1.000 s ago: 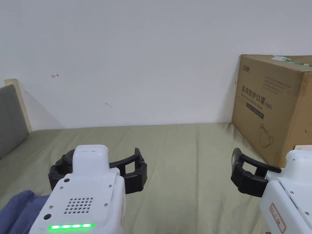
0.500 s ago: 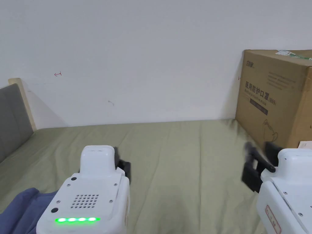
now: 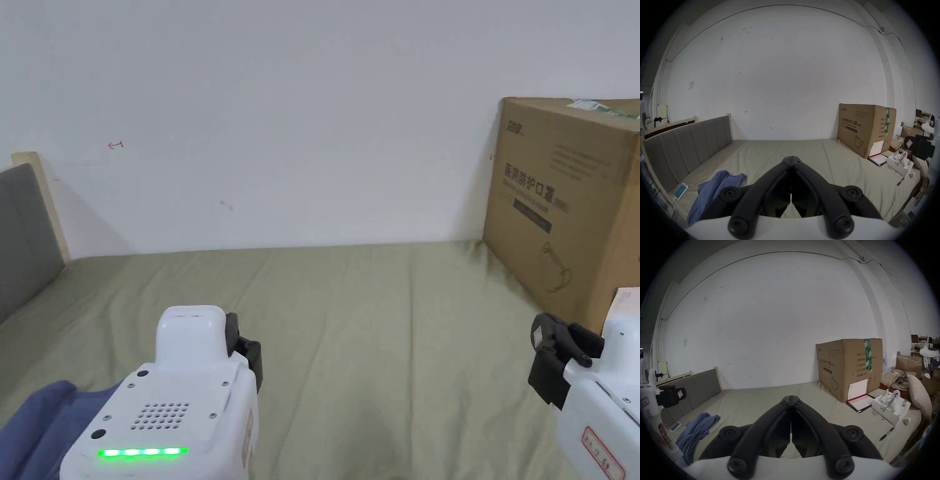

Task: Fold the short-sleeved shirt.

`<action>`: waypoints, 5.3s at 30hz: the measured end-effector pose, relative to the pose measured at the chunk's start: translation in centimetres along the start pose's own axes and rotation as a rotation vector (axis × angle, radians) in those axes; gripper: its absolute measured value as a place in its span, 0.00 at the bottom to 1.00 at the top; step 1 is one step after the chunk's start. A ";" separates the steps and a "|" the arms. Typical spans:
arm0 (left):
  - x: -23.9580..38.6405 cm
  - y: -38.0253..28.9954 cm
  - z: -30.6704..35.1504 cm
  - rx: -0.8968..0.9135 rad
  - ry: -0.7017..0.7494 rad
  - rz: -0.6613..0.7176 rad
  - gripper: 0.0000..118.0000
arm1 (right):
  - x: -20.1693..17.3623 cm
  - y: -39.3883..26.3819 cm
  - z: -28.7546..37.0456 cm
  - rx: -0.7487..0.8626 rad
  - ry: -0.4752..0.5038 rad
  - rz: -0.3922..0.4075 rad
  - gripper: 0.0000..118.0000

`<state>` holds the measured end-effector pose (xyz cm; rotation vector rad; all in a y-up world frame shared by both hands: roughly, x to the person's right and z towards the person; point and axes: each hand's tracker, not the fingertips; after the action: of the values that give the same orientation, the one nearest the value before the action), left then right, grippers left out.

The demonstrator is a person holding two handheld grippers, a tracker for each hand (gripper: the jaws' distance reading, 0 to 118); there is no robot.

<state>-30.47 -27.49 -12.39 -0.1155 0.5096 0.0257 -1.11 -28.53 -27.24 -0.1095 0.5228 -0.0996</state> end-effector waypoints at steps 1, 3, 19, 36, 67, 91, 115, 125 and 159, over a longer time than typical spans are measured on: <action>-0.9 0.2 0.2 -0.008 0.004 0.006 0.00 | -0.9 -0.2 -0.4 -0.016 0.028 0.001 0.00; -3.3 -0.2 1.0 -0.024 0.052 0.004 0.00 | -3.3 -0.8 -1.6 -0.044 0.089 0.010 0.00; -20.5 -2.2 11.1 -0.087 0.525 -0.002 0.00 | -21.7 -2.6 -5.1 -0.163 0.537 -0.011 0.00; -31.1 -14.7 -17.0 -0.895 0.073 0.212 0.95 | -11.0 -7.6 -7.4 -0.372 0.371 -0.007 0.00; -27.3 0.1 -7.0 -0.265 0.067 0.196 0.13 | -6.5 -6.9 -4.3 -0.410 0.383 -0.130 0.00; 13.5 -16.8 -19.7 -1.215 -0.599 0.090 0.72 | 6.4 -8.0 -0.6 -0.476 0.094 -0.201 0.00; -4.7 -5.1 1.7 -0.003 -0.121 0.155 0.01 | 1.8 -3.2 1.3 -0.009 0.070 -0.108 0.00; -4.6 -6.3 3.7 0.046 -0.061 0.131 0.00 | 0.5 -3.8 0.8 -0.034 0.084 -0.087 0.00; -9.7 -22.6 -34.7 -1.108 -0.134 0.099 1.00 | 2.3 -9.0 -8.4 -0.418 0.112 -0.017 0.00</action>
<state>-54.56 -53.95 -35.42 -1.1634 0.3172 0.4111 -3.97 -38.41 -34.44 -0.5193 0.6489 -0.0117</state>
